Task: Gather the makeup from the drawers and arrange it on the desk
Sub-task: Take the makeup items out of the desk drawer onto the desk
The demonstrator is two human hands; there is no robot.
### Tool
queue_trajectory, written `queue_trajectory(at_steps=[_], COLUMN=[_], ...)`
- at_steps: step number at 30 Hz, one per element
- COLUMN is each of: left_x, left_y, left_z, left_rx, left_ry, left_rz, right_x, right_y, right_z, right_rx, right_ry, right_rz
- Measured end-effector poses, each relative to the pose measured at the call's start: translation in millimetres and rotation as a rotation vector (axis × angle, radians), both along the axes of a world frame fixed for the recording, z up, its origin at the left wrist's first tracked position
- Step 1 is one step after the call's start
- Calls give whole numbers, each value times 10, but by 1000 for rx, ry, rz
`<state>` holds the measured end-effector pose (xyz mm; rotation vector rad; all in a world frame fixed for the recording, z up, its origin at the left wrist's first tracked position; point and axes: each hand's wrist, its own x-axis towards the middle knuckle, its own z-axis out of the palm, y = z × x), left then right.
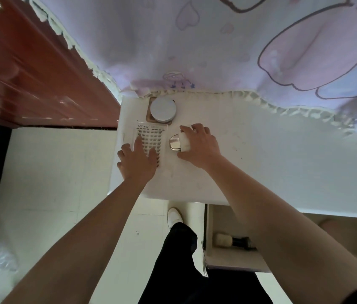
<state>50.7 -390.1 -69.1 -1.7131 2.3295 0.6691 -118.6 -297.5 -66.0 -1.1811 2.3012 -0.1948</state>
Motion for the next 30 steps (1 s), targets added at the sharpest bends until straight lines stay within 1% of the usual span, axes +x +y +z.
queue_trajectory(at_steps=[3, 6, 9, 14, 19, 24, 27, 30], left_x=[51, 53, -64, -408, -671, -719, -671, -568], left_y=[1, 115, 370, 1069, 2025, 2801, 3116, 3351], left_z=[27, 122, 243, 333, 306, 148, 47, -120], left_rx=[28, -62, -186, -258, -210, -132, -105, -84], left_ry=[-1, -6, 44, 82, 74, -4, 24, 54], left_rz=[-30, -85, -203, -428, -571, -702, -738, -757], right_x=[-40, -102, -218, -450, -566, -577, -517, -461], right_y=[116, 388, 806, 1746, 2802, 3692, 4078, 4326], right_z=[52, 150, 237, 341, 309, 205, 72, -131], right_rx=[30, 18, -25, -73, -98, -144, -159, -116], right_ry=[-67, -103, -96, -36, -35, -22, -38, -80], right_rz=[33, -15, -110, -233, -349, -452, -440, -390])
